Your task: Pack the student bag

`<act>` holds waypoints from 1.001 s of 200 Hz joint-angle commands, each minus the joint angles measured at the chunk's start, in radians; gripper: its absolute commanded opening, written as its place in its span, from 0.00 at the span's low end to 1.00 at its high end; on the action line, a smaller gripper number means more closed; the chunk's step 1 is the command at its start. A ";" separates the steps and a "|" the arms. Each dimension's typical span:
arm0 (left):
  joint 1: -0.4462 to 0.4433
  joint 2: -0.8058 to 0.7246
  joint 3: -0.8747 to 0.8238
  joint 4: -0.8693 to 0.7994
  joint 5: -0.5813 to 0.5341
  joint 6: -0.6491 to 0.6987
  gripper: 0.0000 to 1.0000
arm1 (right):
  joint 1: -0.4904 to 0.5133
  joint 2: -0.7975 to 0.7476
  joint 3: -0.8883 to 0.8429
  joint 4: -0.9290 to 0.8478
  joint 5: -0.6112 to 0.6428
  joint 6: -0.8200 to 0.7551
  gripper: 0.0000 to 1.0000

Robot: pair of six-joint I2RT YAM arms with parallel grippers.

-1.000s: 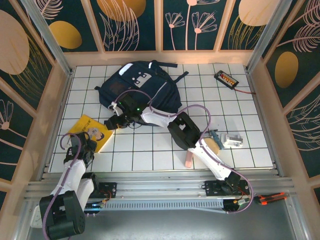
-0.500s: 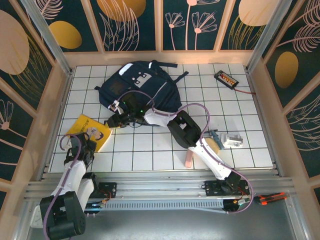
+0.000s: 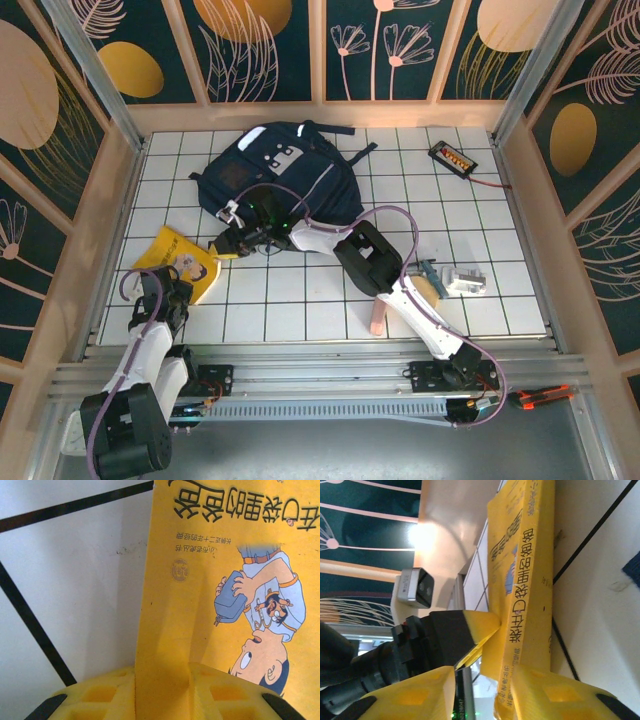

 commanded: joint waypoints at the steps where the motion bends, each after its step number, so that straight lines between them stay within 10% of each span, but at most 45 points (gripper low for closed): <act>1: -0.025 0.054 -0.097 0.044 0.245 -0.014 0.29 | 0.143 0.008 -0.052 -0.045 -0.178 0.042 0.36; 83: -0.026 0.047 -0.099 0.037 0.254 0.001 0.30 | 0.152 0.085 0.040 -0.295 -0.120 -0.059 0.52; 200: -0.036 0.046 -0.111 0.070 0.283 0.024 0.30 | 0.152 0.168 0.293 -0.729 0.230 -0.396 0.39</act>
